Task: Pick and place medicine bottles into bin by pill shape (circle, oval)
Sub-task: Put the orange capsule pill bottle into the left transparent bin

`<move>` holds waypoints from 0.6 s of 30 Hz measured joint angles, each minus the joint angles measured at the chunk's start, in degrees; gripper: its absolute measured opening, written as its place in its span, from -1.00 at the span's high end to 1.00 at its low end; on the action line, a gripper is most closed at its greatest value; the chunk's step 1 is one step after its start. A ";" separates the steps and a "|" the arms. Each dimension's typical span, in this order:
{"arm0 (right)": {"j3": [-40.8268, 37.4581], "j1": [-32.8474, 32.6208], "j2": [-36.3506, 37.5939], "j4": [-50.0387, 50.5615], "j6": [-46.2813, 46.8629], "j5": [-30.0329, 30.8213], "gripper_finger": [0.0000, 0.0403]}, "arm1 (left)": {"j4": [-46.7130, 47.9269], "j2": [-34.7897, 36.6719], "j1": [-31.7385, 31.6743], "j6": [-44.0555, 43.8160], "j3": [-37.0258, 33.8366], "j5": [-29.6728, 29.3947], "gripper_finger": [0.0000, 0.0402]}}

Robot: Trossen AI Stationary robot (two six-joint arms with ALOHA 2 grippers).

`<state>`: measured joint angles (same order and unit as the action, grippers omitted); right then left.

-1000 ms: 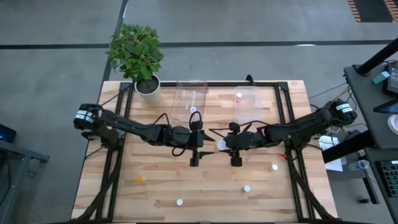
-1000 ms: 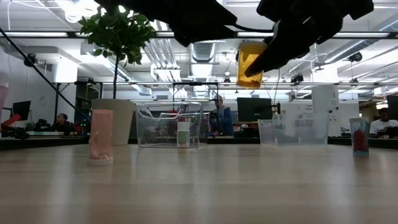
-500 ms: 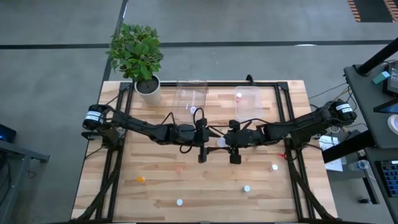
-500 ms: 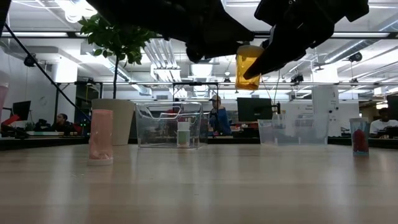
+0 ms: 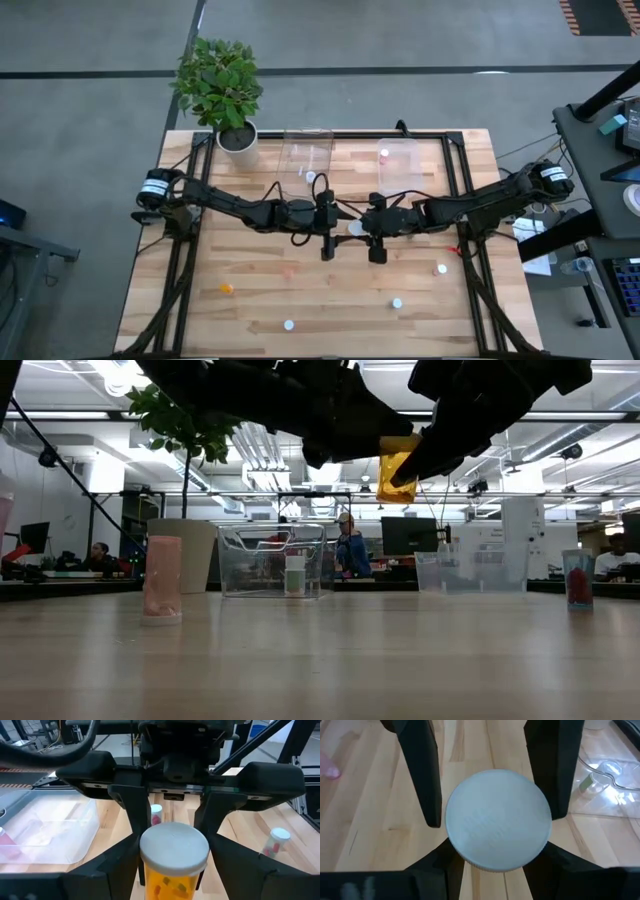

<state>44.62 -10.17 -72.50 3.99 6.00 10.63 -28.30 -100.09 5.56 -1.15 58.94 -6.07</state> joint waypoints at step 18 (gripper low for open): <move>0.00 0.00 -0.01 -0.03 0.45 0.06 0.21 | 0.27 0.04 -0.33 0.02 -0.04 -0.04 0.08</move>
<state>44.62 -10.17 -72.51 3.95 6.45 10.68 -28.03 -100.05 5.23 -1.13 58.90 -6.10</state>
